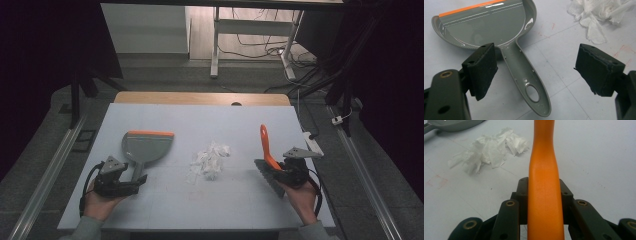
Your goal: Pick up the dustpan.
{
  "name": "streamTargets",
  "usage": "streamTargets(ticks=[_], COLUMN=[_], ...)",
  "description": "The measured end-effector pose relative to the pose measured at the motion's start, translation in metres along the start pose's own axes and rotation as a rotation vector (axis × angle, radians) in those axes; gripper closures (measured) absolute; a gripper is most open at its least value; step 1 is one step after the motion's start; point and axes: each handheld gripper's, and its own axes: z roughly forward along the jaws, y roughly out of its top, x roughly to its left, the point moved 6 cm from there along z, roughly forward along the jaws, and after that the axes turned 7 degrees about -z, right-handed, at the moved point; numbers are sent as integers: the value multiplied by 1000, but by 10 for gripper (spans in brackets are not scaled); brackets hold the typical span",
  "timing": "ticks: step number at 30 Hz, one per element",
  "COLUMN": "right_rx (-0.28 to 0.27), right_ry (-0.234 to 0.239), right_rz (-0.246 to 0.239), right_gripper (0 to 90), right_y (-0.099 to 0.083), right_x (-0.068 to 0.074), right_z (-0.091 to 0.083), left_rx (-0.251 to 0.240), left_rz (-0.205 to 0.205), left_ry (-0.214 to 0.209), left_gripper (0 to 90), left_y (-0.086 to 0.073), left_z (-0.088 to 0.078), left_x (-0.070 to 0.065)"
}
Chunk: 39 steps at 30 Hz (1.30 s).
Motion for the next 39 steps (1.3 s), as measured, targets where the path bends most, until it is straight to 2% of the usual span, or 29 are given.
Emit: streamTargets(ticks=[26, 39], right_rx=[-10, -5], right_ry=[-15, -17], right_rz=[-12, -10], right_gripper=[704, 704], right_y=[1, -1], right_x=[0, 0], right_z=[-2, 0], left_rx=[-7, 0], left_rz=[-14, -2], left_ry=[-2, 31], left_gripper=[187, 187], left_y=[3, 21], left_z=[-2, -10], left_x=[3, -1])
